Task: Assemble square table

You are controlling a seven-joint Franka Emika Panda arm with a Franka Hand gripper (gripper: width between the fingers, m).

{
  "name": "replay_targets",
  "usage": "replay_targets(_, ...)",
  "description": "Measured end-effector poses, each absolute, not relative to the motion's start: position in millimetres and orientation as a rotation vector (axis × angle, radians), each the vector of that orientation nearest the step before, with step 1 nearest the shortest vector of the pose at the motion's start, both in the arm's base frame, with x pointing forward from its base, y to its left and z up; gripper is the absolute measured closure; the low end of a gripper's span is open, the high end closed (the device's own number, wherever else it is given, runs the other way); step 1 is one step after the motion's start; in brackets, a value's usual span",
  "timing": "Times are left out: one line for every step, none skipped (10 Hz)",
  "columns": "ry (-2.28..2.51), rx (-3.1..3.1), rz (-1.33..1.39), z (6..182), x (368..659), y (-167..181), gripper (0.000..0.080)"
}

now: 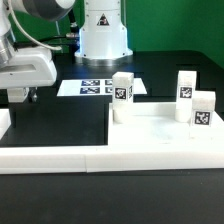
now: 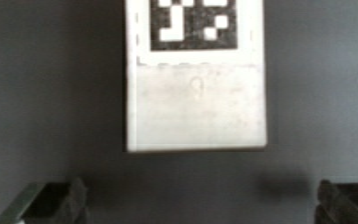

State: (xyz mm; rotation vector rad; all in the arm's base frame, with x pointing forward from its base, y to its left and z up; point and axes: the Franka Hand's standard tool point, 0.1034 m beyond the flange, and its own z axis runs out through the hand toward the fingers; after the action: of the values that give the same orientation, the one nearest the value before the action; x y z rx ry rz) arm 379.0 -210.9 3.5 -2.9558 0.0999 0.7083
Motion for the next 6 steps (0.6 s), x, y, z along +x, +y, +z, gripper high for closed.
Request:
replay_targets(0.061, -2.902, 0.873, 5.5, 375.1, -214.6, 0.015)
replay_targets(0.036, -2.829, 1.04, 12.6, 371.5, -217.0, 0.015)
replay_targets(0.029, -2.765, 1.173, 17.7, 370.2, -217.1, 0.015)
replay_targets(0.037, -2.707, 1.298, 18.9, 369.3, -217.3, 0.015)
replay_targets(0.05, -2.658, 1.394, 17.2, 370.3, -216.9, 0.015)
replay_targets(0.045, -2.654, 1.408, 13.4, 372.4, -217.2, 0.015)
